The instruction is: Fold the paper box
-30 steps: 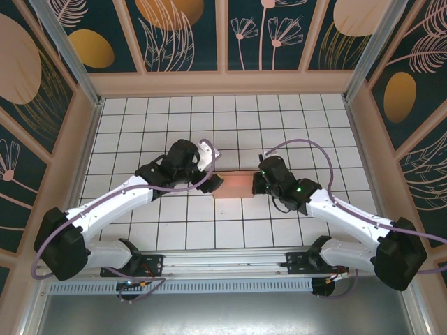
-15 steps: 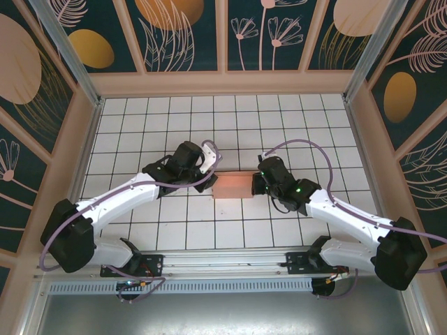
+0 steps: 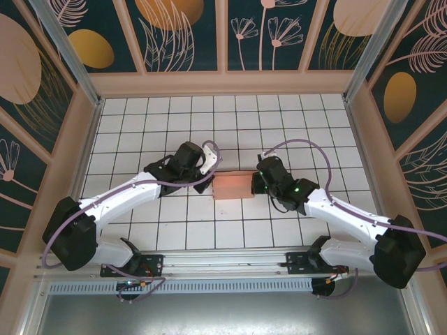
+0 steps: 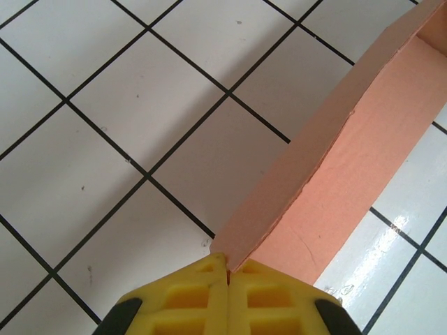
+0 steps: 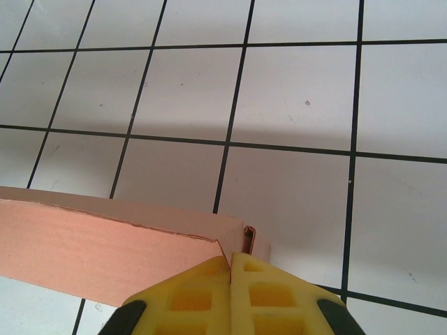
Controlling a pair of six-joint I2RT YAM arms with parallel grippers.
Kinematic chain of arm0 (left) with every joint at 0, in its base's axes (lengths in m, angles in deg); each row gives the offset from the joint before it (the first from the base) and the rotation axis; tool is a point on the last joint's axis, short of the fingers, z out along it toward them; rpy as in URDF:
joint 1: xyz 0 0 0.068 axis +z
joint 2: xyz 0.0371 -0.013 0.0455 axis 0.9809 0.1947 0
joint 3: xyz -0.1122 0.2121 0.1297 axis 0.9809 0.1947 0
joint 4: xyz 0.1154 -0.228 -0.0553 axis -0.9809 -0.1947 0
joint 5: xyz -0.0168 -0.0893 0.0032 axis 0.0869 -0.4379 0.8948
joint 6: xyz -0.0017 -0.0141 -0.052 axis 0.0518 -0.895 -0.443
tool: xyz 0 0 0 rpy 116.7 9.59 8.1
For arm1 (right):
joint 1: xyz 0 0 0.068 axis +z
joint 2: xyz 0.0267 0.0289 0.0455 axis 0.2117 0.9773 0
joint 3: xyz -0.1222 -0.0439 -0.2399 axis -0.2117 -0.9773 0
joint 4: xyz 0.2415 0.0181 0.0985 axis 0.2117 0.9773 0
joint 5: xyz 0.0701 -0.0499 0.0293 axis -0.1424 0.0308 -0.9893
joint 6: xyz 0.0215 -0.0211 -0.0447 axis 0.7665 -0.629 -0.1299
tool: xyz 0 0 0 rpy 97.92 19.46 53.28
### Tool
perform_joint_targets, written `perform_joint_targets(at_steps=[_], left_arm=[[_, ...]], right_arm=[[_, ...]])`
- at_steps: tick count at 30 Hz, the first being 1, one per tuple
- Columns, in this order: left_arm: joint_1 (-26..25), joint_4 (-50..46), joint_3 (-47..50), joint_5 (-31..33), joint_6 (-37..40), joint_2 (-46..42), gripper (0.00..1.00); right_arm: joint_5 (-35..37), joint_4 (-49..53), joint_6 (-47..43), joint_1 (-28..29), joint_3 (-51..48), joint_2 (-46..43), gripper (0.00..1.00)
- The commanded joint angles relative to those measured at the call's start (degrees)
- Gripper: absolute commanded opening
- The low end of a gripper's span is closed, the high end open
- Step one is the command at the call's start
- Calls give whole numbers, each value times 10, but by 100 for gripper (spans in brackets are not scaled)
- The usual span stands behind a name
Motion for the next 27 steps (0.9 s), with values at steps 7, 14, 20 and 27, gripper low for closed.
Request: perform_joint_targets(at_steps=[7,14,20,27], left_arm=[[1,2,-20,-28,-103,27,0],[1,11,-59,-66,-228,52,0],[1,-7,-78,-48,-268,58,0],[1,2,-95,-40,-333,56,0]], right_arm=[[11,8,9,14,3,13,0],[26,10,10,28,8,23,0],[32,16,7,35,13,25,0],[49,2,7,47,10,23,0]])
